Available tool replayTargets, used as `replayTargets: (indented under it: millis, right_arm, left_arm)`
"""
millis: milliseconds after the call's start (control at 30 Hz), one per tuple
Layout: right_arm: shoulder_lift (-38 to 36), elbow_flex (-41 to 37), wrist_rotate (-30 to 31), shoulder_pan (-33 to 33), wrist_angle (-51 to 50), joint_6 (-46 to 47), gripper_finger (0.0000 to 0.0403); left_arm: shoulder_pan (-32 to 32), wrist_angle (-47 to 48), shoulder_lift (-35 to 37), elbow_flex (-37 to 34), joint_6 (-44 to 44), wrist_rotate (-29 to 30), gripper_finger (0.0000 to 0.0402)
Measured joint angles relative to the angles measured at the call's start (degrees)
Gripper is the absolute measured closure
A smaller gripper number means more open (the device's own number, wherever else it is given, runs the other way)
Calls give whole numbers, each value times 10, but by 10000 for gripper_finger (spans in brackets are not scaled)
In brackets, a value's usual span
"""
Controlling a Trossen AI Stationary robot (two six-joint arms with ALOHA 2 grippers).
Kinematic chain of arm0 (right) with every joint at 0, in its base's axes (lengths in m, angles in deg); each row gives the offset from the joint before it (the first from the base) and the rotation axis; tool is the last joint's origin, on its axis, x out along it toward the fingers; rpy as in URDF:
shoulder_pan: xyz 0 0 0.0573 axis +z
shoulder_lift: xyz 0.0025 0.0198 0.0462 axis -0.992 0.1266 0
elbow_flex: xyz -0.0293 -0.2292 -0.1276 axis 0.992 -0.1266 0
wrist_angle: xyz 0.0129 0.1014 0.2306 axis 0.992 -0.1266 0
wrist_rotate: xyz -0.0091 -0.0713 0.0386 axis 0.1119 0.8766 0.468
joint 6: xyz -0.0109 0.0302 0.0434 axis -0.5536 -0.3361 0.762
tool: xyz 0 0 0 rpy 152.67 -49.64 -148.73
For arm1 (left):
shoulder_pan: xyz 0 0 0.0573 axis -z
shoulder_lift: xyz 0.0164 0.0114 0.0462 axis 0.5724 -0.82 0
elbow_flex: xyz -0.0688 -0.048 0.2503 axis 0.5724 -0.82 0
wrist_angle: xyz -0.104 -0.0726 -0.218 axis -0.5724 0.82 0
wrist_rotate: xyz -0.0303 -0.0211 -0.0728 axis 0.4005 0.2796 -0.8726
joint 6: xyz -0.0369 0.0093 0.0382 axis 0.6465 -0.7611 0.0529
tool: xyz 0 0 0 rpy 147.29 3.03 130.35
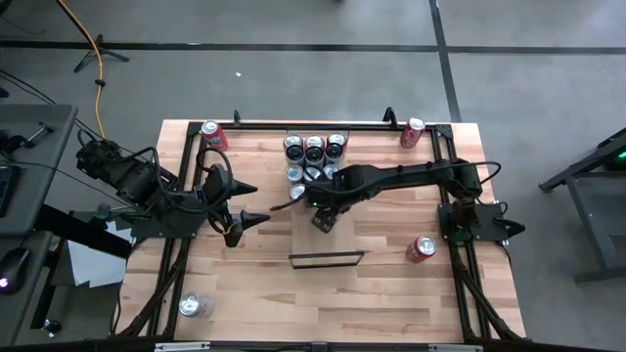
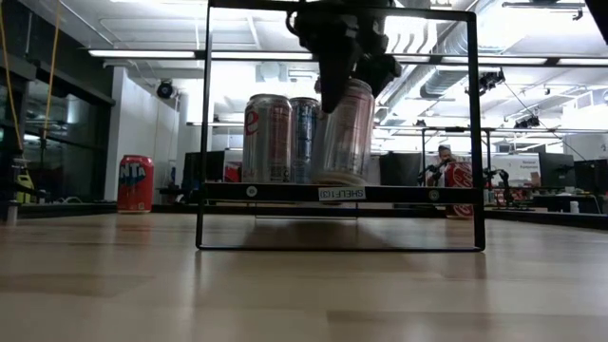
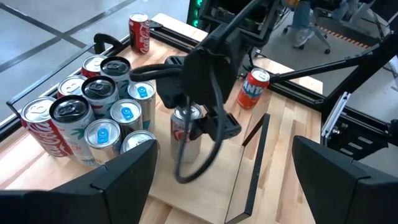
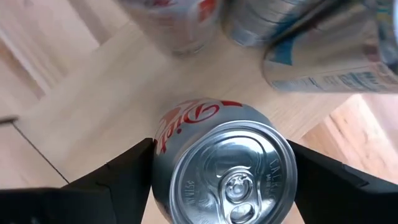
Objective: Place canned beverage on shelf
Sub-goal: Put the silver soda can on the shelf aligned with the other silver soda can
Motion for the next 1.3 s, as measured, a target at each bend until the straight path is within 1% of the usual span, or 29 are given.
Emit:
replayTargets:
  millis: [100, 167, 333, 467, 567, 700, 900, 1033, 1167, 1300]
  right_arm:
    - [0, 0, 9, -5, 0, 42, 101]
    - [1, 0, 16, -6, 1, 50, 101]
    - [2, 5, 26, -5, -5, 27, 100]
    - [8, 25, 73, -6, -53, 10, 100]
    - [7, 42, 87, -9, -62, 8, 100]
    - [7, 27, 66, -10, -65, 10, 100]
    - [5, 18, 66, -6, -41, 10, 100]
    - [5, 18, 65, -4, -6, 9, 100]
    - [4, 18, 39, -4, -2, -38, 100]
    - [4, 18, 37, -4, -3, -58, 100]
  left_arm:
    - [0, 0, 0, 0, 0, 0, 80]
    - [0, 0, 0, 0, 0, 0, 80]
    - [0, 0, 0, 0, 0, 0, 80]
    - [0, 0, 0, 0, 0, 0, 80]
    - [0, 0, 0, 0, 0, 0, 80]
    - [0, 0, 0, 0, 0, 0, 80]
    - [0, 0, 0, 0, 0, 0, 80]
    - [0, 0, 0, 0, 0, 0, 80]
    - [0, 0, 0, 0, 0, 0, 80]
    - [0, 0, 0, 0, 0, 0, 80]
